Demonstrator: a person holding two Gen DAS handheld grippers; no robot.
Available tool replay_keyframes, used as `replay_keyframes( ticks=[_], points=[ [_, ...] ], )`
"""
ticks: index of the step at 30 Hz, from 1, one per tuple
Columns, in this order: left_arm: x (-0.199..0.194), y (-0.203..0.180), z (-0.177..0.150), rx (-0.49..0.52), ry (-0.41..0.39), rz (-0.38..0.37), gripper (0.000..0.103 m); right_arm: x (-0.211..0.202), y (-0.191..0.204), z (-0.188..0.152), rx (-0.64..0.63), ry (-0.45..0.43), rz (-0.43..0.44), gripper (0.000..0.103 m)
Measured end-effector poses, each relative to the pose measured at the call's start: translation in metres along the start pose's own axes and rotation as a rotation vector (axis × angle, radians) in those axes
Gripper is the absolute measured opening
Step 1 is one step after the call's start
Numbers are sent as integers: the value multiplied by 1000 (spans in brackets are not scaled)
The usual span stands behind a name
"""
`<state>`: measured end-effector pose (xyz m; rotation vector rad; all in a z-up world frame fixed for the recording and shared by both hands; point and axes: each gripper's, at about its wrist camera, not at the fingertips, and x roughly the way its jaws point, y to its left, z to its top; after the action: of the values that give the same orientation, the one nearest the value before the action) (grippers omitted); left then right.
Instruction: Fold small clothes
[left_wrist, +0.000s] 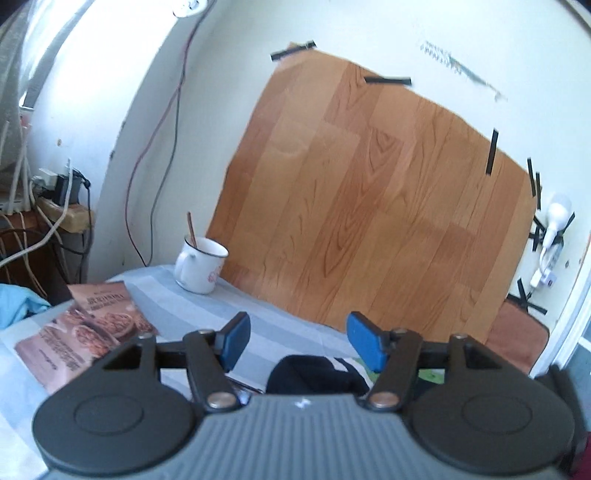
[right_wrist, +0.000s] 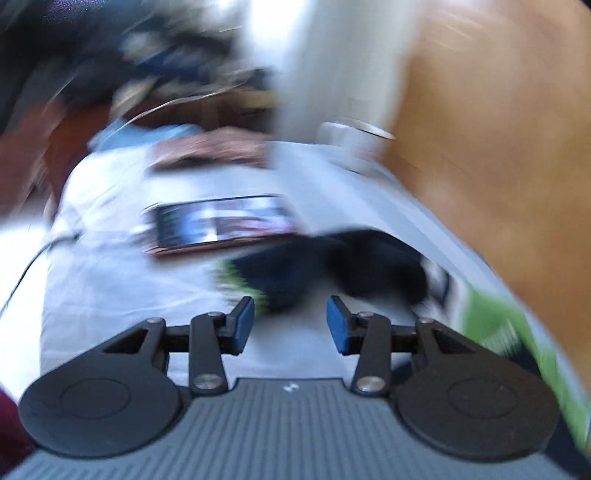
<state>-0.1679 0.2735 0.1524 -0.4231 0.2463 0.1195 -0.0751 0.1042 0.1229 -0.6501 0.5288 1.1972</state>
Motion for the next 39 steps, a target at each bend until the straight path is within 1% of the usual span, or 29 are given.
replay_keyframes(
  ticks=[2,4,6,8,9,10,11,13,15,16,19,22,24,25,26,30,33,35,37,39],
  points=[
    [-11,7,4,-11,-20,3,62,16,15,8,-90,25,17,47],
    [-19,13,4,-23,-31,8,63,33,22,13,-130,57,-3,47],
    [-23,19,5,-35,-35,13,63,55,14,16,-117,100,-14,47],
    [-26,23,5,-40,-35,19,63,68,1,19,-45,97,7,45],
    [-27,24,4,-41,-35,22,63,72,-8,22,2,105,35,21],
    [-28,25,4,-42,-36,24,63,73,-16,27,54,107,64,9],
    [-29,26,4,-44,-37,25,63,70,-24,32,93,86,53,8],
    [-31,28,4,-52,-44,27,63,56,-42,45,140,15,25,8],
    [-29,31,6,-73,-48,26,63,34,-78,62,262,-55,11,8],
    [-26,31,6,-83,-46,25,63,19,-99,71,330,-107,-1,8],
    [-15,29,5,-99,-23,23,64,-27,-160,92,500,-263,-71,8],
    [2,20,0,-91,18,6,65,-71,-206,88,615,-348,-149,8],
    [16,10,-2,-78,42,-13,68,-99,-233,70,687,-369,-196,8],
    [24,6,-2,-71,55,-25,71,-109,-245,58,717,-371,-217,8],
    [33,1,-2,-65,67,-39,73,-122,-255,43,748,-371,-235,8],
    [78,-35,-7,-35,134,-88,73,-159,-283,-31,899,-361,-279,8],
    [117,-62,-14,-16,190,-114,73,-175,-290,-87,999,-358,-309,8],
    [145,-79,-20,2,227,-117,73,-182,-290,-123,1053,-344,-331,8],
    [178,-96,-30,26,272,-97,74,-186,-289,-158,1109,-333,-352,8],
    [217,-107,-41,39,343,-69,75,-190,-289,-191,1171,-323,-375,8]
  ],
)
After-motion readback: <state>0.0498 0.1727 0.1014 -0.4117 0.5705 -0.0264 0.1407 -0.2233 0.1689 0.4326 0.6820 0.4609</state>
